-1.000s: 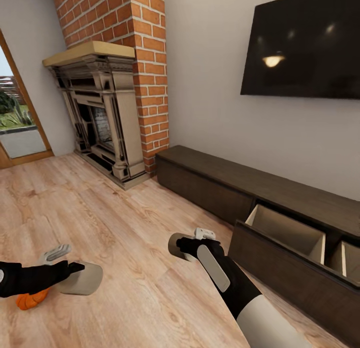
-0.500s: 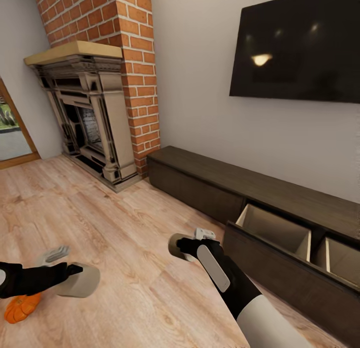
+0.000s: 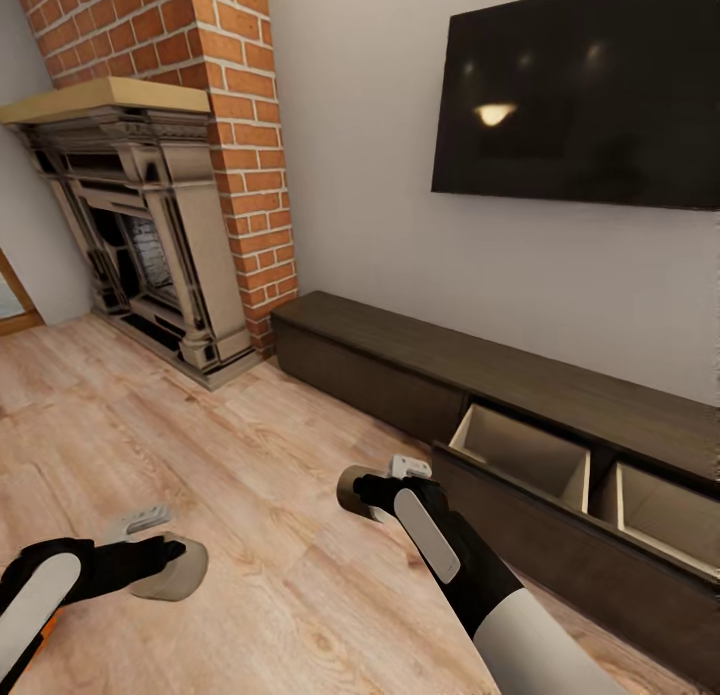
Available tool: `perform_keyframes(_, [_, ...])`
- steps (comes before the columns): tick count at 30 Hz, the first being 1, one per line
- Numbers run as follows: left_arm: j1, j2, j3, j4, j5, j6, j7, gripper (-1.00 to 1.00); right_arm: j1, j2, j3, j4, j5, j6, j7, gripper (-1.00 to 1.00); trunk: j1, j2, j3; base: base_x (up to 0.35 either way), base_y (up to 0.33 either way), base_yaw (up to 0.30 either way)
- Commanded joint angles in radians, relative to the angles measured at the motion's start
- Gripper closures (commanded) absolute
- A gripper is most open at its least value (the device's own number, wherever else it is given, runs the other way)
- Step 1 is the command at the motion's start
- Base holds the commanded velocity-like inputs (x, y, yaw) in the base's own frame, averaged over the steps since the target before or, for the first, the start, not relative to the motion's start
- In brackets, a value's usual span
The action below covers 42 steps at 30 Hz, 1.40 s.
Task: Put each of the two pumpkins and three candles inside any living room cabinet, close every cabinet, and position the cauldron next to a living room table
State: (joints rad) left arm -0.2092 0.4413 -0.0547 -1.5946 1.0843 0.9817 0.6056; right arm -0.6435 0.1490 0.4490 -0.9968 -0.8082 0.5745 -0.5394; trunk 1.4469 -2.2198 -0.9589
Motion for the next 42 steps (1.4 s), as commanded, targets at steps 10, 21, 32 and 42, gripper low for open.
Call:
perform_keyframes(10, [-0.001,-0.046,-0.009,0.033,-0.03,0.003,0.013,1.0,-0.001,0.0,0.002,-0.001,-0.009,0.001,-0.01,1.0,-0.039,0.07,0.017,0.0,0.0,-0.157])
perform_keyframes(21, [-0.001,-0.047,-0.01,0.035,-0.033,0.003,0.011,1.0,-0.001,-0.003,0.002,-0.001,-0.009,0.001,-0.01,1.0,-0.081,0.147,0.041,0.0,0.0,-0.103])
perform_keyframes(32, [-0.001,-0.041,-0.01,0.034,-0.033,0.005,0.01,1.0,-0.001,-0.004,0.002,0.0,-0.009,0.0,-0.008,1.0,-0.123,0.224,0.076,0.0,0.0,-0.068])
perform_keyframes(42, [-0.001,-0.039,-0.01,0.028,-0.033,0.005,0.008,1.0,-0.001,-0.005,0.002,0.0,-0.009,-0.001,-0.008,1.0,-0.146,0.266,0.096,0.0,0.0,-0.234])
